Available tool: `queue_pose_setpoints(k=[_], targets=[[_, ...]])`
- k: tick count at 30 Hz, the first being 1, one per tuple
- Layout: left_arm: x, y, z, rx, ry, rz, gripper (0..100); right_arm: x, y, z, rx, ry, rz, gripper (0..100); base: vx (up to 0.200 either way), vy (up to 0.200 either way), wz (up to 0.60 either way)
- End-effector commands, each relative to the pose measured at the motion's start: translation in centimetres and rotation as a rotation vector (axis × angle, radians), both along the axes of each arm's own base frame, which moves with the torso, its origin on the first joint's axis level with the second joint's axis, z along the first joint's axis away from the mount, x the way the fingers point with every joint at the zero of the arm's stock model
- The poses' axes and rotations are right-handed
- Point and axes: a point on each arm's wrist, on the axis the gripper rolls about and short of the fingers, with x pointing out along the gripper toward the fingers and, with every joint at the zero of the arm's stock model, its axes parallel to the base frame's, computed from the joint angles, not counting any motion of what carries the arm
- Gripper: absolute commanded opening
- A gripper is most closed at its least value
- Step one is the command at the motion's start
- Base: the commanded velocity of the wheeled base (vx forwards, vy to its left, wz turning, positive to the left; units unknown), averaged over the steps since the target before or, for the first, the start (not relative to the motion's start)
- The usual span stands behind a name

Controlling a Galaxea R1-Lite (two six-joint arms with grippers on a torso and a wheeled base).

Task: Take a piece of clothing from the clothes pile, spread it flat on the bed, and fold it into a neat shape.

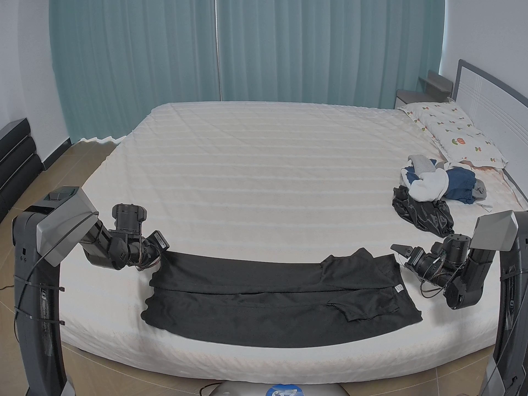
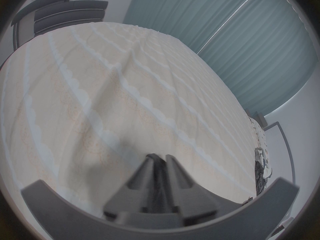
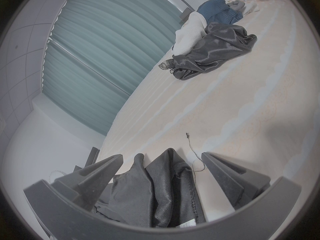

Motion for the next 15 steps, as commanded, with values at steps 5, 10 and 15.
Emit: queue_pose_setpoints(k=[5,10,15], targets=[[-0.2,0.5,0.3,-0.024,0.001,0.018,100,-0.4,0.1,1.2,-0.006,-0.020,-0.011,100,0.000,0.000,0.00],[-0.3,1.6,4.8,-0.092,-0.092,0.064,100,-0.4,0.4,4.1,-0.014,-0.071,-0.009,100,0.000,0.000,0.00],[-1.8,1.7,5.8,-0.111,-0.082,0.046,100,-1.1,0.3,4.4,-0.018,-0.042,-0.032,100,0.000,0.000,0.00]])
